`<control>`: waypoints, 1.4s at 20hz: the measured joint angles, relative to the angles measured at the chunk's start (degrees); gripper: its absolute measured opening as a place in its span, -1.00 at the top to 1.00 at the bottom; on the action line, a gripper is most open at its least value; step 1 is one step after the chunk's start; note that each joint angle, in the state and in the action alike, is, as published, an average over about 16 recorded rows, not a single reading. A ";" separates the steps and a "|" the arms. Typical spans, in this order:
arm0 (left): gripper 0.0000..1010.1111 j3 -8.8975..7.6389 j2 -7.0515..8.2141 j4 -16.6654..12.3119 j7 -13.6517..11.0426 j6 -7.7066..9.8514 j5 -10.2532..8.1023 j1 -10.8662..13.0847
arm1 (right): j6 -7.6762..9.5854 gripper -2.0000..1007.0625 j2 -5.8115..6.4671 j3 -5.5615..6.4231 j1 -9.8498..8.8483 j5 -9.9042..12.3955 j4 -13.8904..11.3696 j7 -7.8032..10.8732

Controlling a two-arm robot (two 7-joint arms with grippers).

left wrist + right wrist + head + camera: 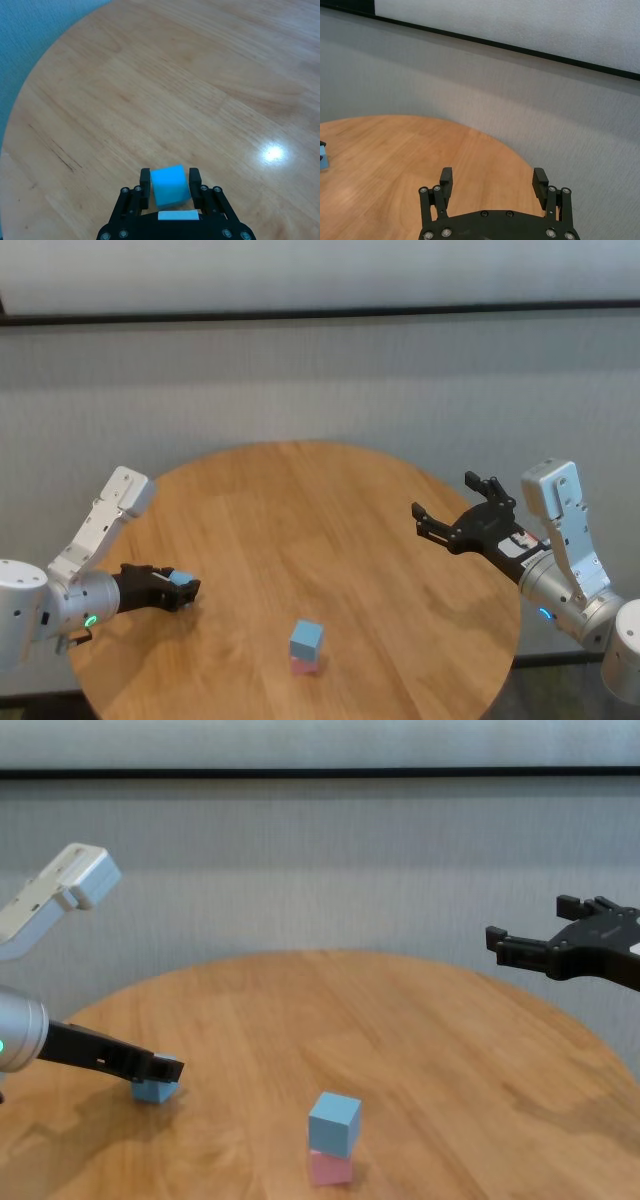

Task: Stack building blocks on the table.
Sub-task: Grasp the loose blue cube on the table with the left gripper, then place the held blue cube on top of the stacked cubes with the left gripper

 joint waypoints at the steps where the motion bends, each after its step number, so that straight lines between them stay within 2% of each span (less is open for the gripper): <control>1: -0.08 0.00 0.01 -0.03 -0.02 0.00 -0.01 0.01 | 0.00 -1.00 0.00 0.00 0.00 0.00 0.00 0.00; 7: 0.15 -0.28 0.26 -1.18 -0.03 0.22 -0.19 0.59 | 0.00 -1.00 0.00 0.00 0.00 0.00 0.00 0.00; 12: 0.23 -0.66 1.08 -3.96 0.03 0.91 -0.36 1.76 | 0.00 -1.00 0.00 0.00 0.00 0.00 0.00 0.00; 21: 0.23 -1.76 4.11 -13.50 -0.15 3.33 -1.05 5.20 | 0.00 -1.00 0.00 0.00 0.00 0.00 0.00 0.00; 28: 0.23 -1.85 6.73 -21.35 -1.24 5.09 -2.13 7.24 | 0.00 -1.00 0.00 0.00 0.00 0.00 0.00 0.00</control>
